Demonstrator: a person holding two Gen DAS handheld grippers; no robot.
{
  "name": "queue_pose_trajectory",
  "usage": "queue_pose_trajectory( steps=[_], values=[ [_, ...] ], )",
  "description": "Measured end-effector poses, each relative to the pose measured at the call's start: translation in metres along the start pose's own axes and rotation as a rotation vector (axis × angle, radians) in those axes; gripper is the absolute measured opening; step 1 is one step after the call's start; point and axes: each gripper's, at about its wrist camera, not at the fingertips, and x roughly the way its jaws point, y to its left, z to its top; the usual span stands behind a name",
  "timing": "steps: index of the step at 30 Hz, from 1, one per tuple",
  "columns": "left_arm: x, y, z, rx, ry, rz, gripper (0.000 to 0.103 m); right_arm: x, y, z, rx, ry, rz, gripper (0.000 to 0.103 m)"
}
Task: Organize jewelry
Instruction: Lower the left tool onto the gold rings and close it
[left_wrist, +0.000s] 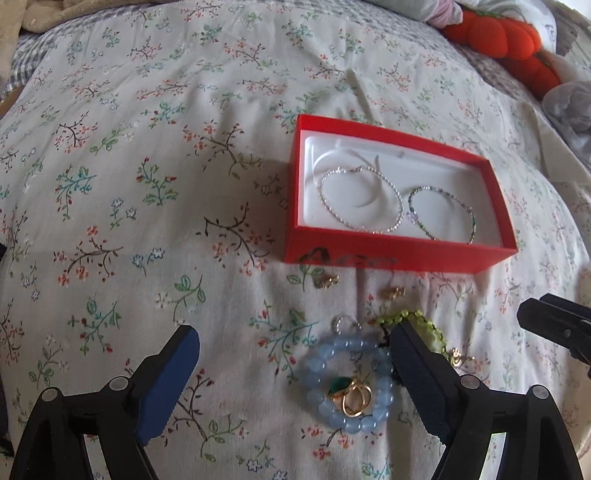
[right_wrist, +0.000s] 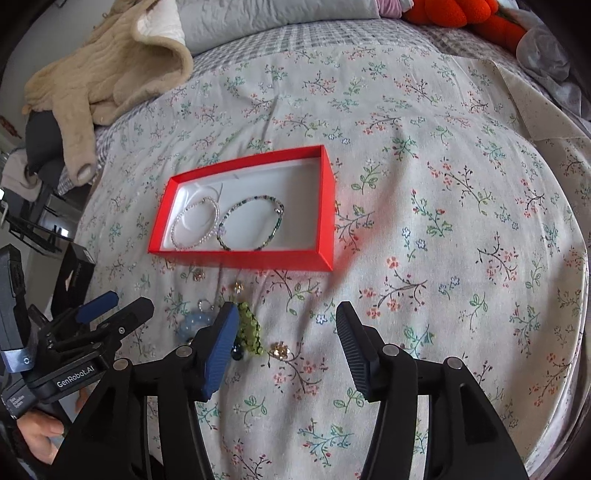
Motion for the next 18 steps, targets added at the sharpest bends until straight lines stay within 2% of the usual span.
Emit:
queue_pose_trajectory(
  steps=[4,11,14,16,18],
  values=[
    [0.0,-0.003,-0.01,0.015,0.032,-0.014,0.088,0.001,0.003,-0.011,-0.012,0.027,-0.021,0.058],
    [0.005,-0.01,-0.021,0.0,0.095,-0.092,0.087,0.004,0.002,-0.023,-0.001,0.05,-0.043,0.058],
    [0.007,-0.015,-0.023,-0.002,0.114,-0.129,0.074,0.005,0.002,-0.026,0.003,0.056,-0.051,0.058],
    [0.012,-0.018,-0.024,-0.001,0.132,-0.147,0.055,0.005,0.001,-0.026,0.004,0.059,-0.052,0.058],
    [0.019,-0.021,-0.025,-0.001,0.154,-0.142,0.048,0.006,0.001,-0.027,0.007,0.062,-0.053,0.058]
  ],
)
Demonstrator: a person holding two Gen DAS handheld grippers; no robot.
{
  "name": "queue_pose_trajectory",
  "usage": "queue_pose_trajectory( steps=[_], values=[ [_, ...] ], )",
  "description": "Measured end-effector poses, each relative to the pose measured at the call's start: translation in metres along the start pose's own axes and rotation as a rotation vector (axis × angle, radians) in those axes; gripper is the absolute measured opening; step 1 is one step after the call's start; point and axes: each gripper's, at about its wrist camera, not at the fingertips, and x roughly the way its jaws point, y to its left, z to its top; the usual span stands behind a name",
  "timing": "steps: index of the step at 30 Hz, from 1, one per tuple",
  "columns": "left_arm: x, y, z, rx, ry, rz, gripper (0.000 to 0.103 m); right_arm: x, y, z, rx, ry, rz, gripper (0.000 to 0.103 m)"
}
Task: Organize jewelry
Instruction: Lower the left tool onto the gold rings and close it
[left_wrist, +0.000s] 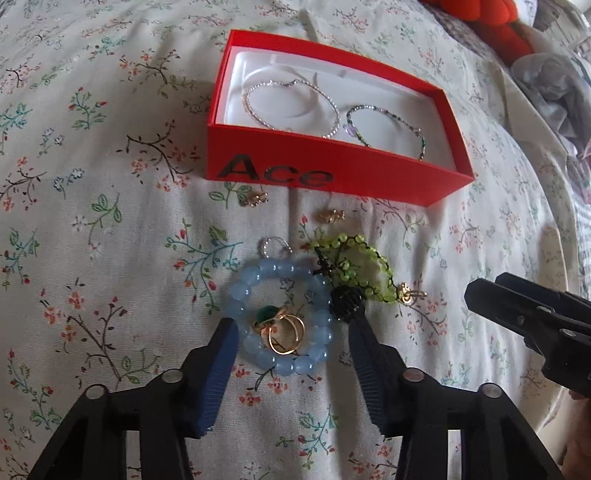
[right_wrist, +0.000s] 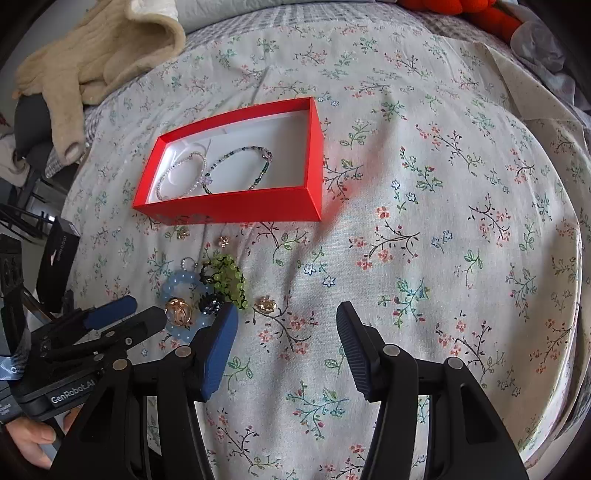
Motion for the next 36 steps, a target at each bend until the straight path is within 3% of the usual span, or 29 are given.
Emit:
queue_pose_trajectory(
  steps=[3,8,13,21,32,36],
  values=[
    [0.01,-0.004,0.001,0.004,0.017,0.018,0.04,0.001,0.0,0.0,0.001,0.004,-0.002,0.058],
    [0.022,-0.007,0.006,0.0,0.027,0.055,0.039,0.004,0.002,-0.001,-0.009,0.013,-0.005,0.058],
    [0.033,-0.013,0.009,0.013,0.036,0.088,0.029,0.007,0.005,-0.002,-0.024,0.024,-0.01,0.058],
    [0.024,-0.021,0.011,0.032,-0.011,0.095,0.028,0.011,0.012,-0.002,-0.037,0.031,-0.012,0.059],
    [-0.01,0.011,0.01,0.011,-0.072,0.097,0.028,0.02,0.039,-0.001,-0.042,0.045,0.067,0.058],
    [-0.013,0.023,0.007,0.008,-0.077,0.111,0.028,0.027,0.056,-0.001,-0.084,0.064,0.074,0.045]
  ],
)
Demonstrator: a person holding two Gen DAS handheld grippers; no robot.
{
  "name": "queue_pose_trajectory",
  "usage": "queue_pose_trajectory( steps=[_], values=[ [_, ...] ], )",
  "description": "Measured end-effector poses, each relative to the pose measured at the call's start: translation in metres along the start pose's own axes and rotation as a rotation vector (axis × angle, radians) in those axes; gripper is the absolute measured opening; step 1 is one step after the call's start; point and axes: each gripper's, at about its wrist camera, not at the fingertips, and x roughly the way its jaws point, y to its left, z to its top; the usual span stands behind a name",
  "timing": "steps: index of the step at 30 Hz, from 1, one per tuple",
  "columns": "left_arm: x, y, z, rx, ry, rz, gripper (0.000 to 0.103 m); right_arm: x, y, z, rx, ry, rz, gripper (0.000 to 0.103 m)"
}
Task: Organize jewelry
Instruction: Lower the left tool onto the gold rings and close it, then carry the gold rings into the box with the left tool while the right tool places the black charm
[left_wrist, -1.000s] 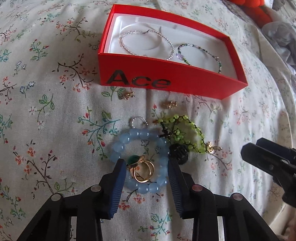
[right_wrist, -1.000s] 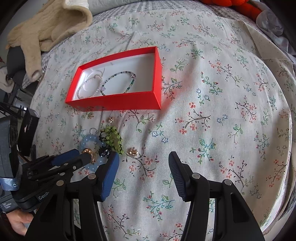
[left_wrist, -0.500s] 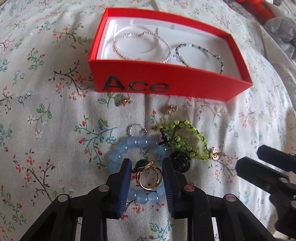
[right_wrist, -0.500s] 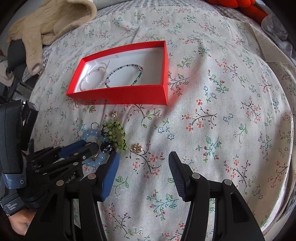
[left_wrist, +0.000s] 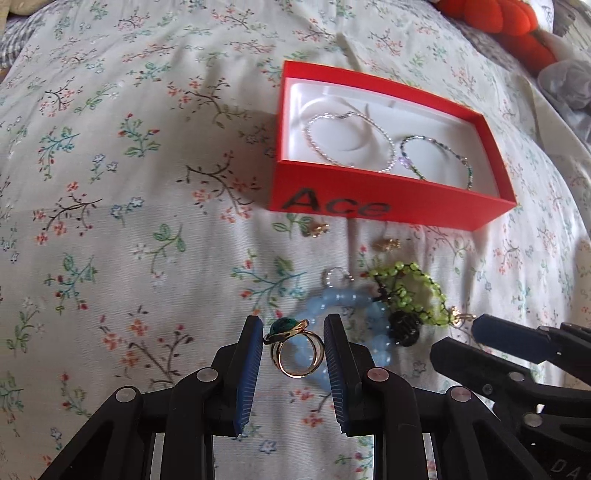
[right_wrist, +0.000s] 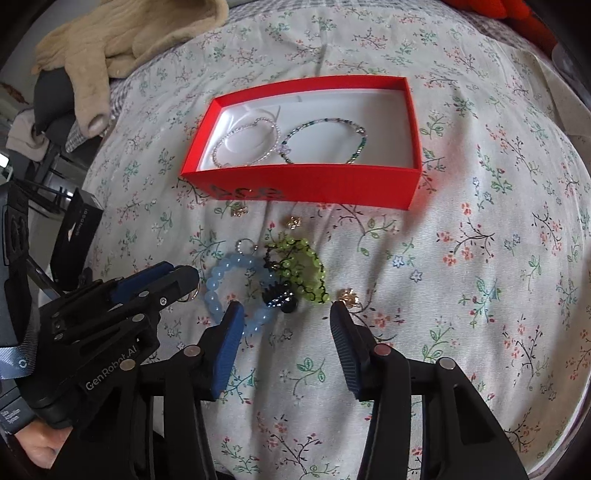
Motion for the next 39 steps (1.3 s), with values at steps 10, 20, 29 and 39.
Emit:
queue_pose_trajectory(
  steps=[10,20,29,39],
  values=[
    [-0.003,0.01,-0.004,-0.005,0.002,-0.002,0.028,0.025,0.015,0.003,-0.022,0.038,-0.042,0.029],
    [-0.001,0.011,-0.006,-0.006,0.016,0.005,0.028,0.042,0.013,0.011,0.001,0.058,-0.081,0.027],
    [-0.001,0.013,-0.005,-0.012,0.013,0.003,0.028,0.034,0.017,0.011,-0.023,0.03,-0.075,0.026],
    [-0.019,0.02,0.005,-0.047,-0.059,-0.054,0.028,-0.012,0.008,0.005,0.006,-0.074,-0.009,0.026]
  ],
)
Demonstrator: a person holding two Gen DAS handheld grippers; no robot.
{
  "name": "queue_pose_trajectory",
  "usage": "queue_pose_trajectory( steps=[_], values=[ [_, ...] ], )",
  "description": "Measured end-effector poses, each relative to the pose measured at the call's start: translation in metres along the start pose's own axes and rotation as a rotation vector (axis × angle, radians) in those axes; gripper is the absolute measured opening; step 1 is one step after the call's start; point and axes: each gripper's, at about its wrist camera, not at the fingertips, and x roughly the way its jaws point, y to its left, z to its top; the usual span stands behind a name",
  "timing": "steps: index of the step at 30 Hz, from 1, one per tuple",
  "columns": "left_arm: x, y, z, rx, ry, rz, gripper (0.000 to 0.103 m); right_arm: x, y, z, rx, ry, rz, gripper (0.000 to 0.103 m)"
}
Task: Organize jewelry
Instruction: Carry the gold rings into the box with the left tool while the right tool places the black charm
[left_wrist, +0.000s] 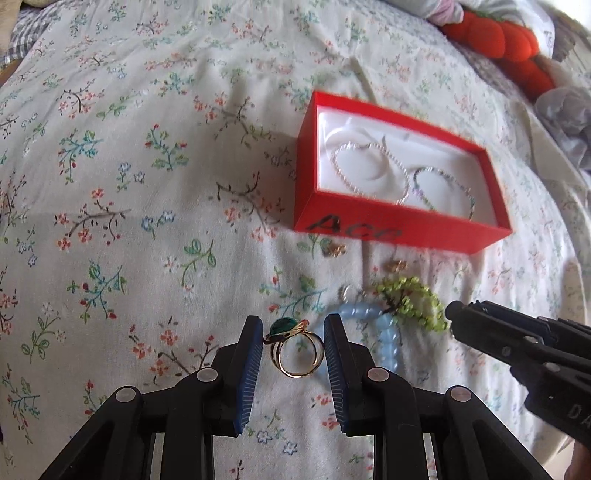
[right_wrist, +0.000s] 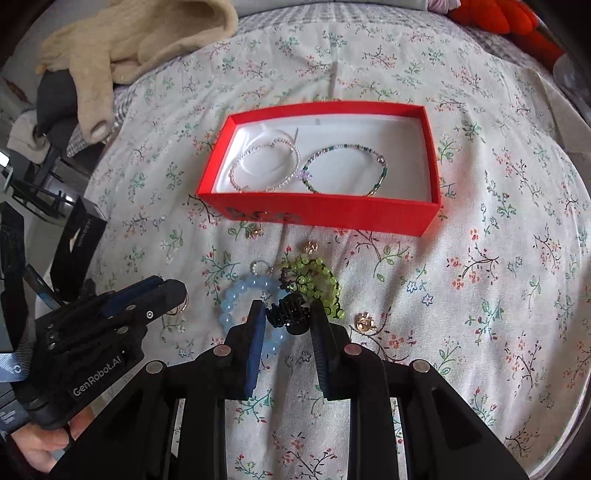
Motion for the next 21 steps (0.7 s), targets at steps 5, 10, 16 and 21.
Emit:
queue_pose_trajectory(
  steps=[5,10,16,21],
  values=[
    [-0.013,-0.004,0.016,0.012,-0.115,-0.049,0.028,-0.022,-0.005,0.014,0.032,-0.108,0.006,0.026],
    [-0.01,-0.008,0.034,0.01,-0.182,-0.112,0.028,-0.032,-0.017,0.03,0.058,-0.194,0.011,0.026],
    [0.002,-0.025,0.051,0.039,-0.224,-0.129,0.028,-0.019,-0.03,0.05,0.068,-0.202,-0.004,0.026],
    [0.017,-0.038,0.06,0.073,-0.235,-0.106,0.028,-0.008,-0.035,0.062,0.051,-0.209,-0.01,0.026]
  ],
)
